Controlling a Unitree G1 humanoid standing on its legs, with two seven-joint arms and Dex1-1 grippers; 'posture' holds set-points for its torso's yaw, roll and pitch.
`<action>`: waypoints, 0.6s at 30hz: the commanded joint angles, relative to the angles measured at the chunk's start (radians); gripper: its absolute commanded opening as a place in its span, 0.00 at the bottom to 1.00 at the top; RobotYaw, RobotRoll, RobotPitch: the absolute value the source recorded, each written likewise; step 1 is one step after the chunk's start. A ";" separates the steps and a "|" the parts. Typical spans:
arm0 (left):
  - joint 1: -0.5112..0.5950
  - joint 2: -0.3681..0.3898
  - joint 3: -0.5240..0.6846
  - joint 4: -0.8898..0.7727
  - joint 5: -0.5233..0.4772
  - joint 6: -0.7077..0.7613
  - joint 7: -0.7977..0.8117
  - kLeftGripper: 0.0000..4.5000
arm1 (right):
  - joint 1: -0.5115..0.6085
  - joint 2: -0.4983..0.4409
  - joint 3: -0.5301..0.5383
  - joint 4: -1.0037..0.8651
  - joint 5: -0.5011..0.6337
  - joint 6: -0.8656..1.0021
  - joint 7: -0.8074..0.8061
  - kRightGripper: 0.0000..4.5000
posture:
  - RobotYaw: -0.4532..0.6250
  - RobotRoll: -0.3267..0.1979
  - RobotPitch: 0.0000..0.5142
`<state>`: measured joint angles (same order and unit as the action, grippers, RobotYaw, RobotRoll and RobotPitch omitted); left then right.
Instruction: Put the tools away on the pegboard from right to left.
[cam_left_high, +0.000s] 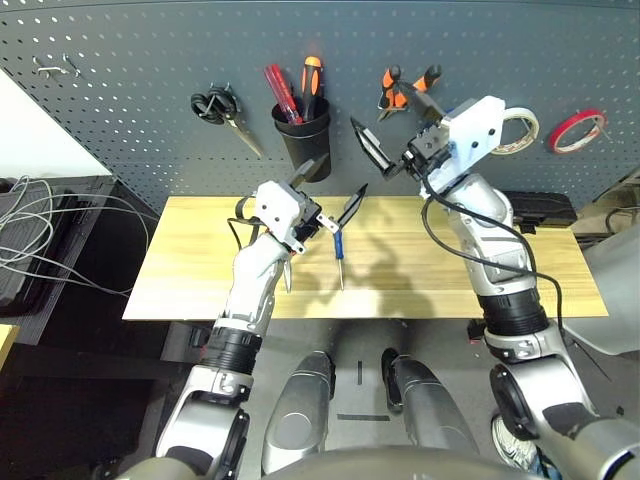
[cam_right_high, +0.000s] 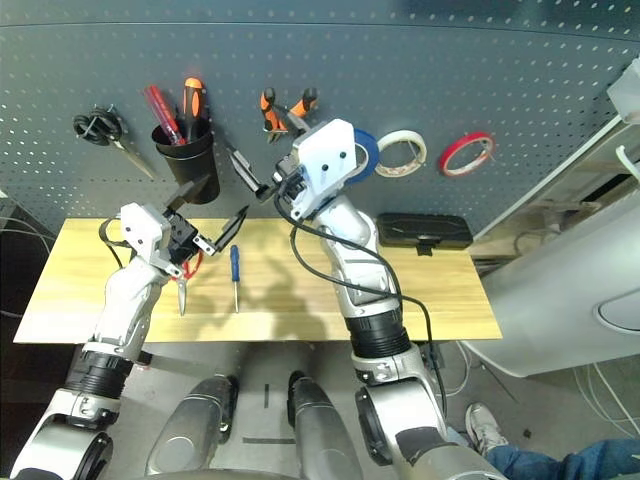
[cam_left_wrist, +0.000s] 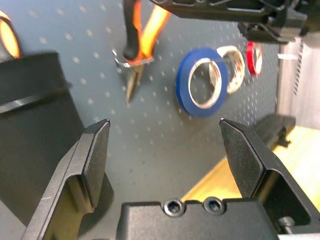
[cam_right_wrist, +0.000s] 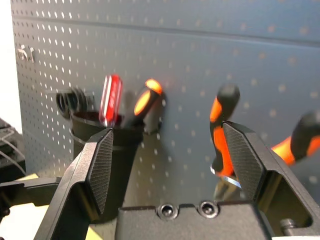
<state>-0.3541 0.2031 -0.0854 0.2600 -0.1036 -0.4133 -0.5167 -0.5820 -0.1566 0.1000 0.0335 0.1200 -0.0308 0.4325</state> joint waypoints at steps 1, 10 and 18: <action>0.028 0.006 -0.025 0.023 0.034 0.001 -0.006 1.00 | 0.040 -0.016 -0.013 0.030 0.006 0.007 0.012 0.99 | 0.55 0.62 0.42; 0.025 0.010 -0.055 0.075 0.061 0.030 -0.023 1.00 | 0.157 -0.080 -0.014 0.067 -0.013 -0.016 0.047 0.99 | 0.53 0.62 0.44; 0.010 0.012 -0.079 0.151 0.106 0.102 -0.015 1.00 | 0.210 -0.105 -0.008 0.155 -0.028 -0.044 0.067 0.99 | 0.53 0.62 0.45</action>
<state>-0.3480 0.2126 -0.1436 0.3774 -0.0239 -0.3458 -0.5315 -0.3873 -0.2542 0.0881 0.1724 0.1001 -0.0652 0.4872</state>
